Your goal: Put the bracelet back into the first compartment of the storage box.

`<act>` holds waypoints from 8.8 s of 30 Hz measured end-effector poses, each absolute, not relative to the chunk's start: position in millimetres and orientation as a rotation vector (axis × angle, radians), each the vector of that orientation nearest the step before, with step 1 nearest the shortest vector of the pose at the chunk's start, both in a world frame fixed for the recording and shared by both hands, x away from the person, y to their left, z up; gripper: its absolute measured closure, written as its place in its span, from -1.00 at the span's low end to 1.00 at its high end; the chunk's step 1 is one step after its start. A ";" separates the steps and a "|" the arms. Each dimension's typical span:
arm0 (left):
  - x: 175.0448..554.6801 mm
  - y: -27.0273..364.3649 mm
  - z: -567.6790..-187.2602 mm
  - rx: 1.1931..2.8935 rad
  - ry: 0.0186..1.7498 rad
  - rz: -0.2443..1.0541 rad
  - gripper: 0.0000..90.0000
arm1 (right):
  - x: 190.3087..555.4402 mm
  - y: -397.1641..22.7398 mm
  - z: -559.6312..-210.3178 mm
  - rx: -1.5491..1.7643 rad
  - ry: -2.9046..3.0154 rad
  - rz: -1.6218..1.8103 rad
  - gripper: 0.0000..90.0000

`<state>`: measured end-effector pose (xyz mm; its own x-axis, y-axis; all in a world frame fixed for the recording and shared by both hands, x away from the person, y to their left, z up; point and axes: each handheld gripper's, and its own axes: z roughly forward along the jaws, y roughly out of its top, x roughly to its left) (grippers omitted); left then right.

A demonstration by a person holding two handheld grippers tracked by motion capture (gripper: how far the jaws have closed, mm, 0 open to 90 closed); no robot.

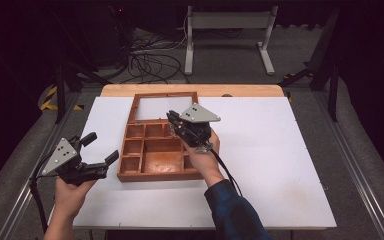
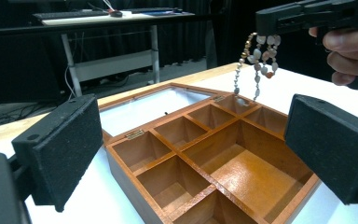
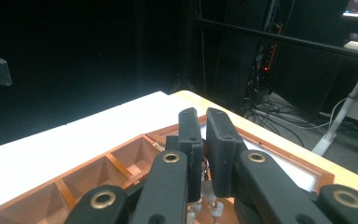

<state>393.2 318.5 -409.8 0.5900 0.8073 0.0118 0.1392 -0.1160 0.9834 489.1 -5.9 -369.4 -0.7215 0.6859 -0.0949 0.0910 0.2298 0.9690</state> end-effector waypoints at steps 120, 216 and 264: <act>398.5 317.1 -418.0 1.630 0.802 0.651 -0.89 | 551.3 103.6 -419.3 0.718 2.224 1.549 0.01; 398.7 309.3 -419.0 1.655 0.802 0.670 -0.89 | 476.0 -95.3 -403.1 0.825 1.929 1.718 -1.00; 397.8 308.5 -419.1 1.661 0.800 0.662 -0.89 | 449.4 -170.7 -427.6 0.871 1.807 1.700 -1.00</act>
